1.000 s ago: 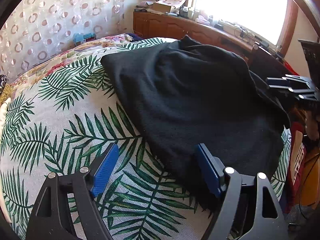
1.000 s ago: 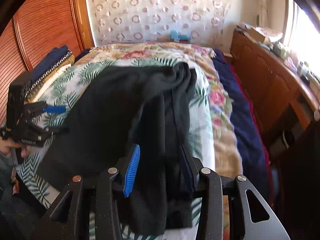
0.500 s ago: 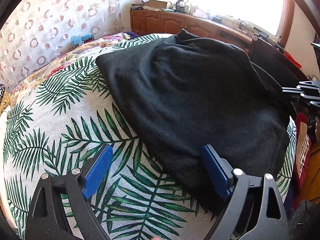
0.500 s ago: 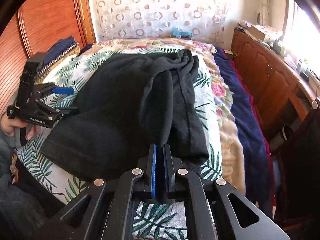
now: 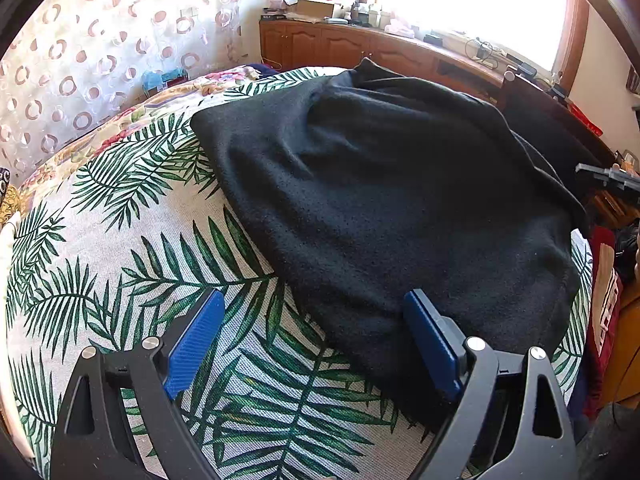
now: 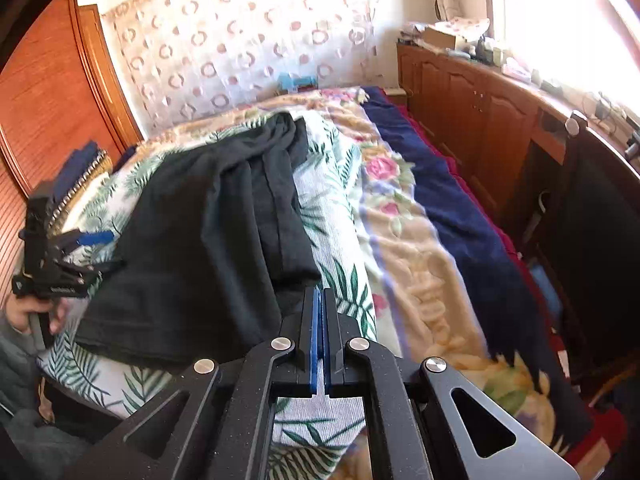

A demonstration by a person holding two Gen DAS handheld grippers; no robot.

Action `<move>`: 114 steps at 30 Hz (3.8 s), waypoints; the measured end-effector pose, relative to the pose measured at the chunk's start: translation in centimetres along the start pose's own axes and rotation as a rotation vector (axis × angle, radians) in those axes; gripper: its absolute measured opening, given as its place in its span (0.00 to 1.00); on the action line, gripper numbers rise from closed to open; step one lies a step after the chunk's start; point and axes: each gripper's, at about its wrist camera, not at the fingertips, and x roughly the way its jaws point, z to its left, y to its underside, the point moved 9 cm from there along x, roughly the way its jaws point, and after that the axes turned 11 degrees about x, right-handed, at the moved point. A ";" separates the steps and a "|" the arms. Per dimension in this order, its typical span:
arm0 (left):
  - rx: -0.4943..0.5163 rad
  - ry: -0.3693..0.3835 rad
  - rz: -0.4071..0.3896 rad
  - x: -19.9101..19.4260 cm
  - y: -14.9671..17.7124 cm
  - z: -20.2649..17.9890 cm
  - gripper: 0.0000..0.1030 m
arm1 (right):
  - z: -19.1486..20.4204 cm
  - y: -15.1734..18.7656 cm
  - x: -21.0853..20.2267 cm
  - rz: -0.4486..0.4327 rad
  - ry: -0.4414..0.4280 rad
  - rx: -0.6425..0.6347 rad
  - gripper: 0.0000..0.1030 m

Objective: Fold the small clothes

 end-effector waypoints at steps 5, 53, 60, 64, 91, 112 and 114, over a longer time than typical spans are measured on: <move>0.000 0.000 0.000 0.0 0.0 0.0 0.88 | 3.5 -2.5 0.6 -0.053 -0.043 -0.078 0.20; -0.040 0.094 -0.074 -5.7 2.9 -6.5 0.84 | -0.3 1.9 5.3 0.017 0.140 -0.117 0.45; -0.052 0.141 -0.055 -5.4 3.8 -8.0 0.62 | 0.7 1.7 4.9 -0.016 0.090 -0.114 0.45; -0.046 0.128 -0.049 -5.3 4.1 -8.5 0.61 | 1.2 2.0 4.1 -0.038 0.050 -0.125 0.45; -0.043 0.114 -0.270 -10.8 -4.7 -6.6 0.05 | 8.4 6.3 2.2 0.001 -0.229 -0.411 0.82; -0.175 0.011 -0.319 -9.2 -10.0 3.3 0.05 | 7.4 -6.9 5.8 -0.160 -0.117 -0.456 0.13; -0.183 -0.013 -0.306 -8.1 -10.6 4.8 0.05 | 8.7 -9.0 6.8 -0.177 -0.120 -0.473 0.13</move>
